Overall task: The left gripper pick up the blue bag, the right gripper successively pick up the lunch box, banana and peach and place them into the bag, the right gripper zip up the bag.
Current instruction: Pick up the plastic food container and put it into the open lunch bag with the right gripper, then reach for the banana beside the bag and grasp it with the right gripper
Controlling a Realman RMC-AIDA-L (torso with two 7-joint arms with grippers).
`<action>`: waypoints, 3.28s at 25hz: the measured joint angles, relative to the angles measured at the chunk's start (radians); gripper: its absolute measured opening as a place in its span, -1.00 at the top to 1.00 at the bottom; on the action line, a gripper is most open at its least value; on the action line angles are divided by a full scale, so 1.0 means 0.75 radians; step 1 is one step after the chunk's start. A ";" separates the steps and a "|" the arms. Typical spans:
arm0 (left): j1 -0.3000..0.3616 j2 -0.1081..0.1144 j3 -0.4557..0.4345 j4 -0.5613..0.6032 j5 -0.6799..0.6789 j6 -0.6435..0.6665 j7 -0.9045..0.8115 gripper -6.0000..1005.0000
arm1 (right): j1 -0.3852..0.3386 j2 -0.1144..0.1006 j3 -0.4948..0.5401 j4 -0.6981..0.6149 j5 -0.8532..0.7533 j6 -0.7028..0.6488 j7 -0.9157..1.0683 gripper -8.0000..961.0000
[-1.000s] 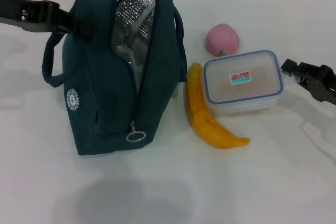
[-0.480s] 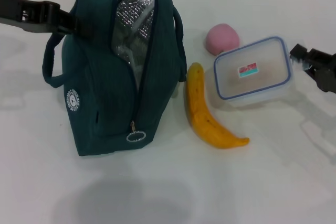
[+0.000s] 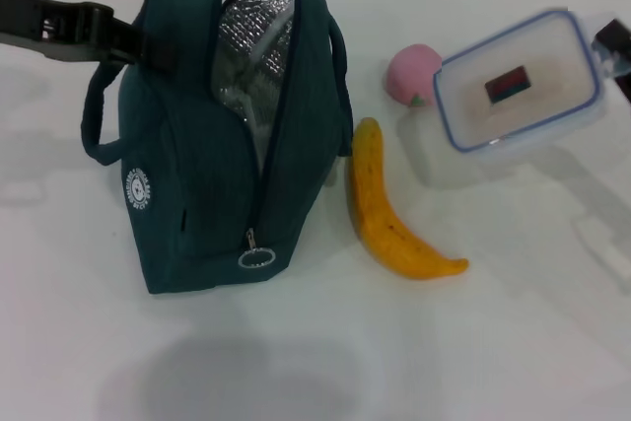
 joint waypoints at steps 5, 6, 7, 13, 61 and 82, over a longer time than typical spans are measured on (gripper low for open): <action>-0.007 0.001 0.000 0.000 0.000 0.002 0.000 0.92 | 0.015 0.003 0.008 0.000 0.072 -0.057 0.038 0.78; -0.008 0.001 0.000 0.000 -0.001 0.002 0.000 0.92 | 0.026 0.003 0.009 0.000 0.093 -0.073 0.049 0.78; -0.010 0.001 0.000 0.000 -0.001 0.002 0.000 0.92 | 0.033 0.003 0.009 -0.001 0.108 -0.085 0.056 0.78; -0.025 -0.010 0.002 0.000 -0.002 0.002 0.000 0.92 | 0.123 0.005 0.009 0.000 0.205 -0.134 0.118 0.78; -0.070 -0.069 -0.010 -0.152 -0.100 -0.059 0.075 0.92 | 0.515 0.025 -0.505 0.045 0.268 0.151 0.167 0.78; -0.028 -0.051 -0.040 -0.196 -0.106 -0.060 0.095 0.92 | 0.412 0.018 -0.823 -0.236 0.387 0.384 0.061 0.57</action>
